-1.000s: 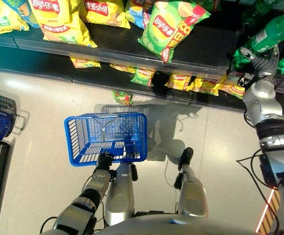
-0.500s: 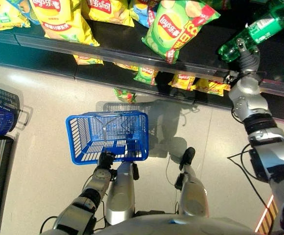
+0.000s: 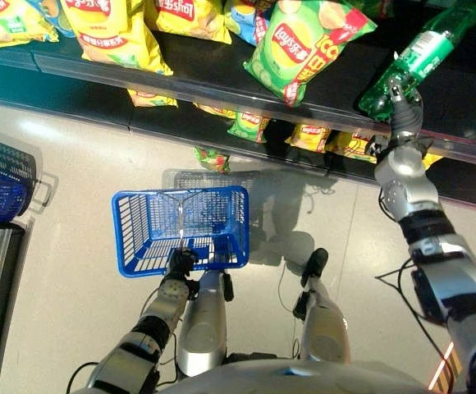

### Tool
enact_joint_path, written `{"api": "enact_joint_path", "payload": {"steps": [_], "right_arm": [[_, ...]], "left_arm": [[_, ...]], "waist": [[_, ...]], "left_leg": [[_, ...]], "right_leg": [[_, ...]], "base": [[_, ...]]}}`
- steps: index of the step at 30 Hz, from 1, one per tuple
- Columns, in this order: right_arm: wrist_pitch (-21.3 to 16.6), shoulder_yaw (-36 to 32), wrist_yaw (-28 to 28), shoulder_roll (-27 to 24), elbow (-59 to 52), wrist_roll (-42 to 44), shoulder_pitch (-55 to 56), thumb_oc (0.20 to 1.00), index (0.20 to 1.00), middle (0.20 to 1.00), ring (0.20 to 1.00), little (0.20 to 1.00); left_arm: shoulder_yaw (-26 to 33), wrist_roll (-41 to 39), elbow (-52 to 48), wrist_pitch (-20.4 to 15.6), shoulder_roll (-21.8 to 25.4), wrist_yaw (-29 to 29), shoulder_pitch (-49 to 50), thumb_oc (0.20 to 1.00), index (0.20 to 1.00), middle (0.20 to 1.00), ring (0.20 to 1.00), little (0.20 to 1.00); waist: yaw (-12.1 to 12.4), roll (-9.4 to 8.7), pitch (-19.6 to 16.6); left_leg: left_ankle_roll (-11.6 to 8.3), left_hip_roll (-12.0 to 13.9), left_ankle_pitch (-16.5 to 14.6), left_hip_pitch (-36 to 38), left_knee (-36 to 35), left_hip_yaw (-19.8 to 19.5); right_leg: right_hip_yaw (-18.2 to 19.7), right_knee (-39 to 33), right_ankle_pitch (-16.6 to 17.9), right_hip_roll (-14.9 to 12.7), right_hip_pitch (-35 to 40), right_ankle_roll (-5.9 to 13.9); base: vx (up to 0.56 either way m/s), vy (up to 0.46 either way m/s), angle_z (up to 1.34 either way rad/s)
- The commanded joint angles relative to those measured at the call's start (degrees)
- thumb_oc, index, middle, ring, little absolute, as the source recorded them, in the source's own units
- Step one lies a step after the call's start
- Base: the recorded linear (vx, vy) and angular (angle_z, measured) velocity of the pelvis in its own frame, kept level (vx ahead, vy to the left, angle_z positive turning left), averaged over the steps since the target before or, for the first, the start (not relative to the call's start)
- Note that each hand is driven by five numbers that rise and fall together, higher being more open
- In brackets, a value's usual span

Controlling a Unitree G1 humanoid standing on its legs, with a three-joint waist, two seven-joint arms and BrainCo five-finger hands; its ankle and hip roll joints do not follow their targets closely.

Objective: Pick up the snacks into the basket

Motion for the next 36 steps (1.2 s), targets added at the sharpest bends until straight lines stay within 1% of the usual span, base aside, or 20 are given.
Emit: {"api": "enact_joint_path", "payload": {"steps": [1, 3, 7, 8, 9, 10, 13, 18, 23, 24, 25, 27, 28, 30, 31, 32, 33, 34, 36], "right_arm": [[-1.4, 0.52, 2.22, 2.51, -2.24, -2.49, 2.9, 0.2, 0.2, 0.2, 0.2, 0.2], [-2.48, -0.65, 3.83, 3.79, -6.8, -4.04, 8.3, 0.2, 0.2, 0.2, 0.2, 0.2], [-3.04, -0.95, 5.48, 4.93, -11.36, -5.43, 13.32, 0.2, 0.2, 0.2, 0.2, 0.2], [-2.66, -0.25, 7.27, 5.05, -14.49, -7.63, 16.93, 0.2, 0.2, 0.2, 0.2, 0.2], [-2.61, -0.26, 7.25, 5.07, -14.58, -7.66, 17.02, 0.2, 0.2, 0.2, 0.2, 0.2], [-2.43, 0.33, 8.2, 5.03, -16.5, -9.46, 19.91, 0.2, 0.2, 0.2, 0.2, 0.2], [-2.25, 1.4, 10.07, 4.67, -19.56, -11.55, 24.18, 0.2, 0.2, 0.2, 0.2, 0.2], [-2.24, 2.96, 12.51, 4.78, -21.59, -11.13, 28.49, 0.2, 0.2, 0.2, 0.2, 0.2], [-2.01, 4.31, 13.36, 5.48, -19.66, -10.53, 31.31, 0.2, 0.2, 0.2, 0.2, 0.2], [-1.3, 5.43, 13.83, 4.61, -19.24, -13.27, 32.25, 0.2, 0.2, 0.2, 0.2, 0.2], [-1.3, 5.44, 13.82, 4.61, -19.24, -13.28, 32.26, 0.2, 0.2, 0.2, 0.2, 0.2], [-0.32, 7.58, 15.41, 2.63, -18.46, -18.6, 32.98, 0.2, 0.2, 0.2, 0.2, 0.2], [-0.32, 7.59, 15.4, 2.63, -18.46, -18.62, 33.0, 0.2, 0.2, 0.2, 0.2, 0.2], [-0.01, 10.42, 17.47, -0.34, -19.06, -25.23, 32.88, 0.2, 0.2, 0.2, 0.2, 0.2], [-0.02, 10.45, 17.46, -0.34, -19.04, -25.24, 32.88, 0.2, 0.2, 0.2, 0.2, 0.2], [0.23, 12.84, 18.55, -1.89, -18.43, -28.75, 31.64, 0.2, 0.2, 0.2, 0.2, 0.2], [0.22, 12.87, 18.54, -1.88, -18.41, -28.75, 31.63, 0.2, 0.2, 0.2, 0.2, 0.2], [0.72, 15.96, 20.21, -3.08, -17.3, -32.48, 29.48, 0.2, 0.2, 0.2, 0.2, 0.2], [1.58, 18.51, 20.59, -2.87, -14.87, -34.3, 26.75, 0.2, 0.2, 0.2, 0.2, 0.2]], "left_arm": [[-0.23, 2.8, -0.33, -0.34, 0.58, 1.55, 4.21, 0.2, 0.2, 0.2, 0.2, 0.2], [2.06, 2.55, -1.63, -0.81, 1.4, 1.85, 4.42, 0.2, 0.2, 0.2, 0.2, 0.2], [4.33, 1.63, -1.01, -1.13, 1.42, 2.0, 4.43, 0.2, 0.2, 0.2, 0.2, 0.2], [5.51, 1.31, 0.01, -1.08, 1.37, 1.87, 4.44, 0.2, 0.2, 0.2, 0.2, 0.2], [5.5, 1.32, 0.02, -1.1, 1.37, 1.87, 4.47, 0.2, 0.2, 0.2, 0.2, 0.2], [6.48, 1.06, 1.08, -0.97, 1.16, 1.84, 4.46, 0.2, 0.2, 0.2, 0.2, 0.2], [7.56, 0.77, 2.48, -1.09, 0.75, 1.78, 4.45, 0.2, 0.2, 0.2, 0.2, 0.2], [8.22, 0.73, 3.61, -1.39, 0.6, 1.88, 4.61, 0.2, 0.2, 0.2, 0.2, 0.2], [8.66, -0.09, 4.49, -1.63, 0.43, 1.92, 4.74, 0.2, 0.2, 0.2, 0.2, 0.2], [8.86, -0.2, 4.09, -1.79, 0.53, 1.79, 4.81, 0.2, 0.2, 0.2, 0.2, 0.2], [8.87, -0.2, 4.08, -1.79, 0.53, 1.79, 4.82, 0.2, 0.2, 0.2, 0.2, 0.2], [9.18, -0.24, 2.19, -2.5, 1.03, 1.3, 5.63, 0.2, 0.2, 0.2, 0.2, 0.2], [9.19, -0.24, 2.17, -2.49, 1.03, 1.3, 5.65, 0.2, 0.2, 0.2, 0.2, 0.2], [8.76, 0.7, -1.33, -3.26, 2.02, 0.57, 7.05, 0.2, 0.2, 0.2, 0.2, 0.2], [8.79, 0.71, -1.37, -3.24, 2.02, 0.56, 7.08, 0.2, 0.2, 0.2, 0.2, 0.2], [8.44, 0.7, -4.13, -4.02, 2.72, -0.2, 8.18, 0.2, 0.2, 0.2, 0.2, 0.2], [8.46, 0.71, -4.16, -4.01, 2.72, -0.2, 8.21, 0.2, 0.2, 0.2, 0.2, 0.2], [8.17, 1.04, -6.59, -4.47, 3.6, -1.0, 9.15, 0.2, 0.2, 0.2, 0.2, 0.2], [7.75, 0.91, -8.27, -4.75, 4.19, -1.57, 9.68, 0.2, 0.2, 0.2, 0.2, 0.2]], "waist": [[0.05, -0.33, 2.34], [-0.64, -0.63, 2.57], [-1.31, -1.19, 2.62], [-1.79, -1.69, 2.6], [-1.79, -1.69, 2.56], [-2.22, -2.15, 2.48], [-2.76, -2.76, 2.27], [-3.21, -3.6, 2.12], [-3.4, -4.05, 1.92], [-3.49, -4.22, 1.89], [-3.5, -4.22, 1.89], [-3.33, -4.3, 1.97], [-3.35, -4.3, 1.97], [-2.99, -4.17, 2.07], [-3.02, -4.17, 2.06], [-2.6, -3.97, 2.18], [-2.63, -3.98, 2.18], [-2.11, -3.77, 2.19], [-1.47, -3.5, 2.22]], "left_leg": [[0.97, -2.02, -2.5, -0.3, 0.06, -0.94], [0.95, -1.96, -2.35, -0.21, -0.16, -1.07], [0.88, -1.81, -2.05, 0.09, -0.65, -0.95], [0.85, -1.71, -1.78, 0.19, -0.92, -0.92], [0.85, -1.72, -1.77, 0.2, -0.94, -0.92], [0.81, -1.6, -1.68, 0.41, -1.14, -0.91], [0.8, -1.52, -1.69, 0.57, -0.97, -0.96], [0.76, -1.59, -1.55, 0.94, -1.04, -0.92], [0.71, -1.64, -1.04, 1.53, -2.05, -0.92], [0.62, -1.68, -0.78, 1.77, -2.54, -0.93], [0.62, -1.68, -0.77, 1.78, -2.56, -0.94], [0.6, -1.73, -0.51, 2.12, -3.07, -1.18], [0.6, -1.73, -0.5, 2.13, -3.07, -1.19], [0.6, -1.88, -0.46, 2.39, -3.3, -1.41], [0.6, -1.88, -0.46, 2.39, -3.31, -1.42], [0.57, -1.91, -0.45, 2.46, -3.21, -1.5], [0.57, -1.91, -0.45, 2.47, -3.21, -1.51], [0.55, -1.87, -0.48, 2.55, -3.2, -1.7], [0.55, -1.87, -0.47, 2.51, -3.08, -1.84]], "right_leg": [[1.23, 4.67, 2.04, -1.21, -4.01, 0.7], [1.36, 4.66, 2.11, -1.14, -4.17, 0.68], [1.47, 4.42, 2.21, -0.98, -4.19, 0.67], [1.58, 4.37, 2.27, -0.85, -4.15, 0.64], [1.57, 4.36, 2.27, -0.85, -4.15, 0.64], [1.55, 4.37, 2.28, -0.79, -4.03, 0.64], [1.49, 4.49, 2.29, -0.81, -3.87, 0.65], [1.42, 4.47, 2.42, -0.69, -3.45, 0.66], [1.37, 4.27, 2.67, -0.63, -3.2, 0.81], [1.29, 4.19, 2.74, -0.59, -3.08, 0.91], [1.28, 4.19, 2.74, -0.6, -3.07, 0.91], [1.03, 4.07, 2.84, -0.67, -2.76, 1.04], [1.01, 4.07, 2.84, -0.67, -2.74, 1.04], [0.73, 4.17, 2.84, -0.79, -2.62, 1.13], [0.72, 4.17, 2.84, -0.79, -2.6, 1.13], [0.57, 4.17, 2.9, -0.87, -2.44, 1.19], [0.56, 4.17, 2.9, -0.87, -2.42, 1.19], [0.33, 4.13, 2.94, -0.98, -2.25, 1.28], [0.25, 4.1, 2.98, -1.02, -2.12, 1.27]], "base": [[-0.01, -0.004, 0.07], [-0.02, 0.0, 0.05], [0.0, 0.0, 0.0], [0.0, 0.0, 0.0], [0.0, 0.0, 0.0], [0.0, 0.0, 0.0], [0.0, 0.0, 0.0], [0.0, 0.0, 0.0], [-0.01, 0.003, 0.0], [0.0, 0.0, 0.0], [0.0, 0.0, 0.0], [0.0, 0.0, 0.0], [0.0, 0.0, 0.0], [0.0, 0.0, 0.0], [0.0, 0.0, 0.0], [0.0, 0.0, 0.0], [-0.02, 0.011, 0.03], [0.0, 0.0, 0.0], [-0.02, -0.001, 0.05]]}}
